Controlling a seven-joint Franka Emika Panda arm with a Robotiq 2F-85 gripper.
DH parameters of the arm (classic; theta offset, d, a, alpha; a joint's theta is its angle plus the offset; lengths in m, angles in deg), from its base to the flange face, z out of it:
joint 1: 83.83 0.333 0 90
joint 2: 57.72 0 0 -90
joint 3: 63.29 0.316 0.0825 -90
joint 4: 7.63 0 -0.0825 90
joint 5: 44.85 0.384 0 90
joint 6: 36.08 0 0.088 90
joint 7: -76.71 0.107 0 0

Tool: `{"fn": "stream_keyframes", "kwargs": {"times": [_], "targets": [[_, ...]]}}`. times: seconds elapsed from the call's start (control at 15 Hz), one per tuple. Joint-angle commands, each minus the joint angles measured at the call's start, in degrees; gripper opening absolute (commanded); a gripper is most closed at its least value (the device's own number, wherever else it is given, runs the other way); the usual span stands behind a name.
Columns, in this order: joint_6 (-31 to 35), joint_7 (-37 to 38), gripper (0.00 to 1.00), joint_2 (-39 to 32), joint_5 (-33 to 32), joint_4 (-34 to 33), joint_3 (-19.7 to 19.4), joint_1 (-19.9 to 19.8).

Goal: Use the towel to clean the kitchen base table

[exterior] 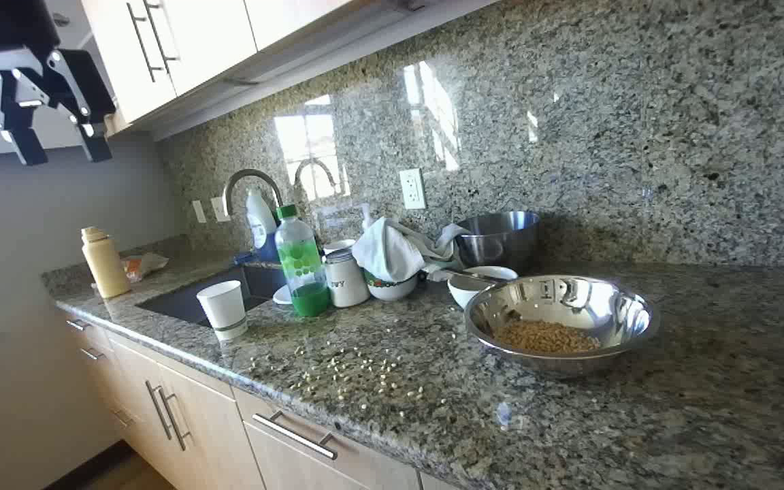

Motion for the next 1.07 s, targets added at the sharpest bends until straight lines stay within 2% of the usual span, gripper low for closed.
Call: {"fn": "stream_keyframes", "kwargs": {"times": [0.0,0.53,1.0], "targets": [[-0.3,-0.7,1.0,0.0,0.7,-0.2,0.7,-1.1],[-0.3,-0.9,1.0,-0.8,0.5,-0.6,0.5,-1.3],[3.3,-5.3,1.0,-11.6,-1.9,-5.7,-3.4,-4.8]]}}
